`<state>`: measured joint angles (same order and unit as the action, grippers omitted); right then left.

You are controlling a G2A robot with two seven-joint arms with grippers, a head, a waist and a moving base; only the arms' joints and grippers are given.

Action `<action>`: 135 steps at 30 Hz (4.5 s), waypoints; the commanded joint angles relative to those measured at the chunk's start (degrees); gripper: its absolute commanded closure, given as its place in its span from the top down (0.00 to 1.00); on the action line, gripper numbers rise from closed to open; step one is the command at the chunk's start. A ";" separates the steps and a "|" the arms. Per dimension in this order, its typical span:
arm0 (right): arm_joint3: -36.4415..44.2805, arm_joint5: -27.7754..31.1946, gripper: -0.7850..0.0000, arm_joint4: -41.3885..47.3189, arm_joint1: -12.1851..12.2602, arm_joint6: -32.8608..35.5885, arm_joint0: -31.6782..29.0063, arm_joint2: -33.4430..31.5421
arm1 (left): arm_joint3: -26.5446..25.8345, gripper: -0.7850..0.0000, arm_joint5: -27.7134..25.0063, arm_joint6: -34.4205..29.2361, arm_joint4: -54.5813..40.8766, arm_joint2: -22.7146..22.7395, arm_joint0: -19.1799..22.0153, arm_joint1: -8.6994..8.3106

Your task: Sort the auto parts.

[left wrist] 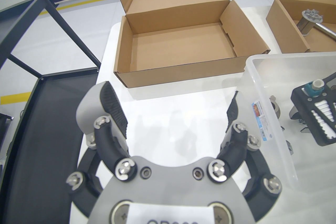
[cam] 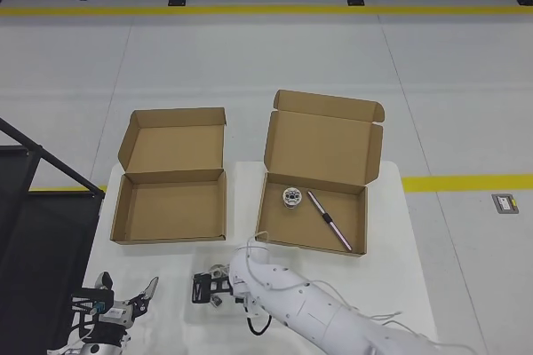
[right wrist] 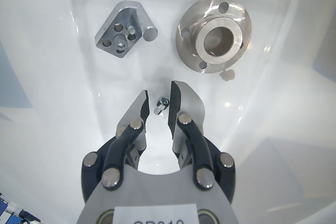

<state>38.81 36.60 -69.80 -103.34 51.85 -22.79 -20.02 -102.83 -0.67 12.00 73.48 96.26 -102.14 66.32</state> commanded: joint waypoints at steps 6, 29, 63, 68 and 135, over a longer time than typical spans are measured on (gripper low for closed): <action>-2.83 0.22 0.00 0.00 -1.07 -0.65 0.54 -0.32 | 0.00 1.00 0.00 0.00 0.00 0.00 0.00 0.00; 47.36 0.87 0.00 -8.34 16.96 -1.96 -16.93 -34.32 | 0.00 1.00 0.00 0.00 0.00 0.00 0.00 0.00; 4.09 -17.39 0.00 -10.28 10.06 -6.62 0.58 -24.23 | 0.00 1.00 0.00 0.00 0.00 0.00 0.00 0.00; 1.00 -18.14 0.13 -9.99 9.00 -7.47 1.86 -23.39 | 0.00 1.00 0.00 0.00 0.00 0.00 0.00 0.00; 34.92 18.32 0.42 -8.83 22.77 -2.47 -10.54 -10.42 | 0.00 1.00 0.00 0.00 0.00 0.00 0.00 0.00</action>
<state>73.32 55.14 -79.19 -80.92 49.15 -33.44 -30.92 -102.83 -0.67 12.00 73.48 96.26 -102.14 66.32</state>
